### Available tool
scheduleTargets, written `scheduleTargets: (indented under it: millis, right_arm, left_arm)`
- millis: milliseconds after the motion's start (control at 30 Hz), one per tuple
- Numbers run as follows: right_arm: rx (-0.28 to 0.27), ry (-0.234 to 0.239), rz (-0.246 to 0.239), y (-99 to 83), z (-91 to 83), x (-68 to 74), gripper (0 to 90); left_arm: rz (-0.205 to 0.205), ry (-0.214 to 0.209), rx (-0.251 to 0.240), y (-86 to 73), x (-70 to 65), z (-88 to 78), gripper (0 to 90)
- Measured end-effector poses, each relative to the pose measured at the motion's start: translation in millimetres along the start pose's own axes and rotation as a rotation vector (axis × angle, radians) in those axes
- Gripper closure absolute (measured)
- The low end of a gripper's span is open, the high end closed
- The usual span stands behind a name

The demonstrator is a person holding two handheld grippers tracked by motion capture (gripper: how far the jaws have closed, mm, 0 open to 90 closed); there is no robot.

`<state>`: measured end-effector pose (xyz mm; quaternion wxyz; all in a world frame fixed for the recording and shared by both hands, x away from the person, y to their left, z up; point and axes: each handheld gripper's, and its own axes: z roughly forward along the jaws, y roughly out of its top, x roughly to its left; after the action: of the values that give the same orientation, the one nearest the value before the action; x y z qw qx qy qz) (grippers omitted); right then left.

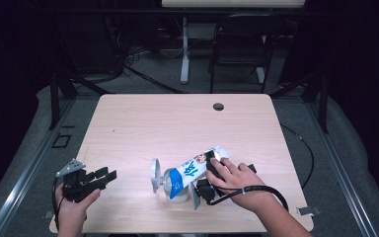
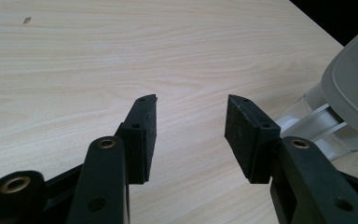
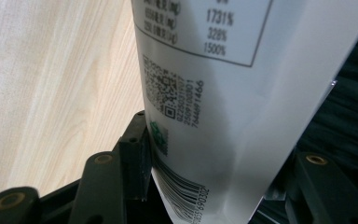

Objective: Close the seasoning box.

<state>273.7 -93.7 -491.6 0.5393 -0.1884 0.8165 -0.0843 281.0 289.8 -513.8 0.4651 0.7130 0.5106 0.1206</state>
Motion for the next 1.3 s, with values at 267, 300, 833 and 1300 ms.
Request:
scheduleTargets:
  millis: [267,300,833,1300]
  right_arm:
    - [0.002,0.000,-0.003,0.1,-0.2,-0.2,47.8]
    - [0.006,-0.002,-0.007,0.3,-0.6,-0.4,47.8]
    - [0.002,-0.002,-0.009,0.4,-0.3,-0.4,48.0]
    - [0.005,-0.005,-0.013,0.7,-0.4,-0.8,48.2]
  left_arm:
    - [-0.003,0.000,-0.004,0.0,-0.4,0.0,54.0]
    - [-0.001,0.001,-0.004,0.1,-0.1,-0.1,53.9]
    - [-0.001,0.000,-0.002,0.3,-0.2,-0.3,54.0]
    - [-0.001,0.000,-0.003,0.3,0.1,-0.4,53.9]
